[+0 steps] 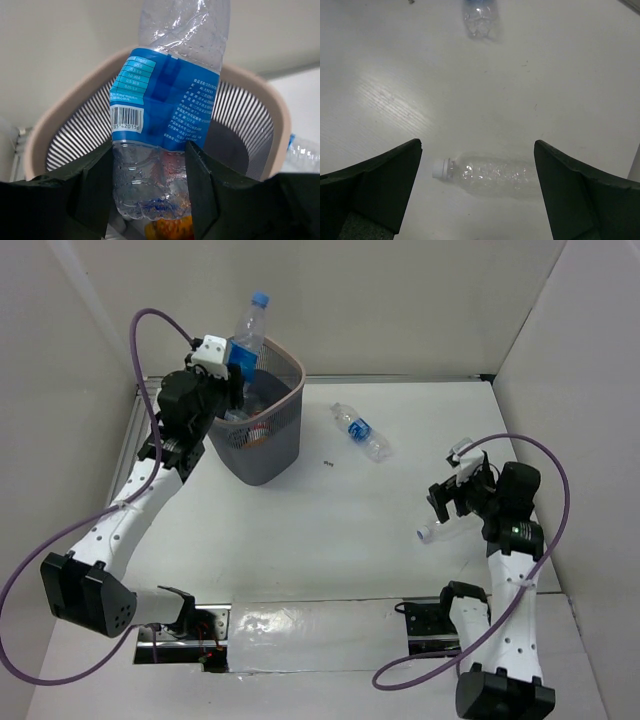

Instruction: Put the plastic bottles in the bin

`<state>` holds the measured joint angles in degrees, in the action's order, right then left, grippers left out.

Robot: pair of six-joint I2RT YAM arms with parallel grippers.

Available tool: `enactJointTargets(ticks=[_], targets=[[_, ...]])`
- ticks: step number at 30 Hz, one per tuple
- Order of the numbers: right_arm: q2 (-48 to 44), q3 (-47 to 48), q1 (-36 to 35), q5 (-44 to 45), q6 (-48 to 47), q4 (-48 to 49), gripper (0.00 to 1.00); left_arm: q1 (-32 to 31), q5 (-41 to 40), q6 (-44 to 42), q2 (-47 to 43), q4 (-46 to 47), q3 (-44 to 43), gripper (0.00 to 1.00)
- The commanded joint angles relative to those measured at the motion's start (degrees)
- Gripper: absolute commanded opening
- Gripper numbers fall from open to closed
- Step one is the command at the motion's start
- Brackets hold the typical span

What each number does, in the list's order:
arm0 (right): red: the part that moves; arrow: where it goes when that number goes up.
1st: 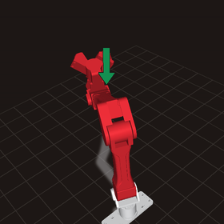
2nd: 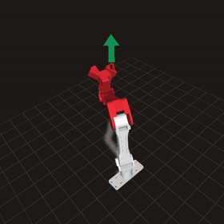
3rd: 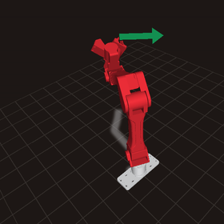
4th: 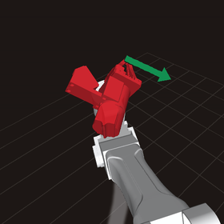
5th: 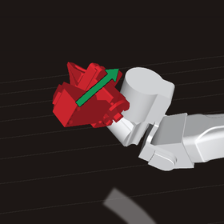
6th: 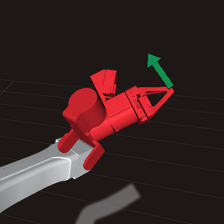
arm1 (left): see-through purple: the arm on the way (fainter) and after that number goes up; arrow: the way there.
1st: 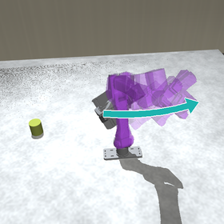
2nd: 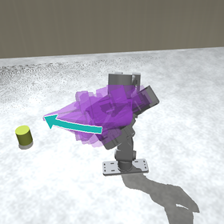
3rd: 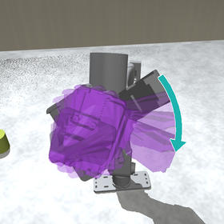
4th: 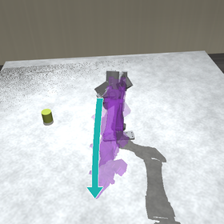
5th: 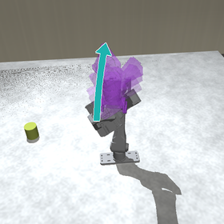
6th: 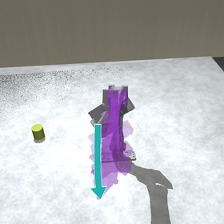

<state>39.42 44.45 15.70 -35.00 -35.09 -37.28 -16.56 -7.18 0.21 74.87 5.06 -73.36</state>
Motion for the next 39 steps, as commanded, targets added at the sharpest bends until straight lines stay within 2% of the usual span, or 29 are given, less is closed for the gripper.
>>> enactJointTargets(ticks=[1, 2, 3, 5, 6, 9, 10, 12, 13, 14, 15, 17, 19, 22, 23, 26, 28, 32, 35, 36, 37, 39], targets=[[4.34, -0.68, 0.29, -1.03, -7.34, 0.28, 1.00, 0.64, 0.51, 1.36, 0.36, -1.27, 2.08, 0.58], [5.22, -0.15, 0.29, -1.03, -9.53, -0.25, 1.00, 0.65, -0.02, 1.98, 0.36, -1.98, 2.08, 0.74], [6.10, -0.15, 0.81, -1.81, -16.60, -1.04, 0.98, 0.65, -1.42, 3.47, 0.36, -2.51, 2.08, 1.00], [7.34, 0.38, 0.82, -4.44, -27.52, -5.76, 0.95, 1.18, -2.05, 4.01, -0.25, -4.52, 0.60, 1.00], [7.34, 0.38, 1.43, -4.46, -38.45, -7.18, 0.95, 1.70, -1.53, 4.01, -1.03, -4.53, -0.02, 1.00], [10.31, 1.16, 1.43, -4.46, -53.89, -14.03, 0.97, 1.70, 0.49, 4.01, -4.37, -6.71, -2.48, 1.00], [11.72, 1.17, 1.43, -3.59, -63.60, -16.49, 0.97, 0.92, 3.20, 4.01, -5.43, -6.73, -3.70, 1.00], [17.69, 4.15, 1.96, -1.92, -71.39, -23.96, 0.97, 0.21, 8.30, 4.54, -8.77, -7.61, -4.24, 1.00], [21.89, 6.33, 2.83, -0.78, -81.00, -28.94, 0.97, -1.36, 17.37, 5.23, -10.78, -8.22, -3.72, 1.00], [23.84, 7.40, 2.84, -0.77, -81.10, -28.99, 0.96, -2.16, 17.46, 5.94, -11.84, -8.22, -3.02, 1.00], [25.52, 8.11, 3.71, 0.97, -83.80, -32.30, 0.96, -3.12, 20.16, 5.94, -12.72, -8.22, -1.80, 1.00], [28.24, 8.11, 4.33, 3.53, -87.85, -32.86, 0.96, -6.45, 25.43, 8.39, -14.13, -8.75, 3.63, 1.00], [28.78, 6.54, 4.33, 7.13, -89.26, -28.22, 0.97, -8.74, 26.87, 10.41, -15.80, -8.75, 11.09, 1.00], [29.31, 2.15, 4.33, 9.95, -91.90, -22.33, 1.00, -13.67, 25.03, 13.41, -18.43, -7.44, 18.67, 1.00], [29.31, -0.39, 4.33, 11.26, -92.43, -17.53, 1.00, -16.29, 23.02, 15.68, -19.23, -5.78, 23.48, 1.00], [29.31, -5.49, 1.18, 12.94, -89.47, -5.74, 1.00, -20.26, 18.72, 17.98, -21.16, -4.53, 29.83, 1.00], [29.31, -9.02, 0.64, 14.52, -88.92, 1.12, 1.00, -23.25, 17.03, 18.51, -21.17, -4.53, 31.69, 1.00], [34.05, -10.61, -2.25, 16.28, -83.50, 6.76, 1.00, -27.64, 12.91, 19.04, -19.07, -4.53, 34.24, 1.00], [35.29, -9.48, -2.87, 15.33, -80.93, 5.83, 0.85, -30.46, 11.22, 19.04, -17.48, -5.24, 34.95, 1.00], [35.98, -8.07, -2.87, 14.36, -80.23, 3.64, 0.77, -30.99, 10.70, 19.74, -17.48, -5.24, 35.74, 1.00], [36.51, -4.23, -2.87, 12.96, -79.53, -2.13, 0.60, -31.78, 10.17, 20.27, -17.48, -4.63, 36.70, 1.00], [36.52, 0.35, -2.34, 7.51, -78.65, -8.66, 0.47, -32.31, 10.17, 21.93, -17.48, -3.48, 38.72, 1.00]])
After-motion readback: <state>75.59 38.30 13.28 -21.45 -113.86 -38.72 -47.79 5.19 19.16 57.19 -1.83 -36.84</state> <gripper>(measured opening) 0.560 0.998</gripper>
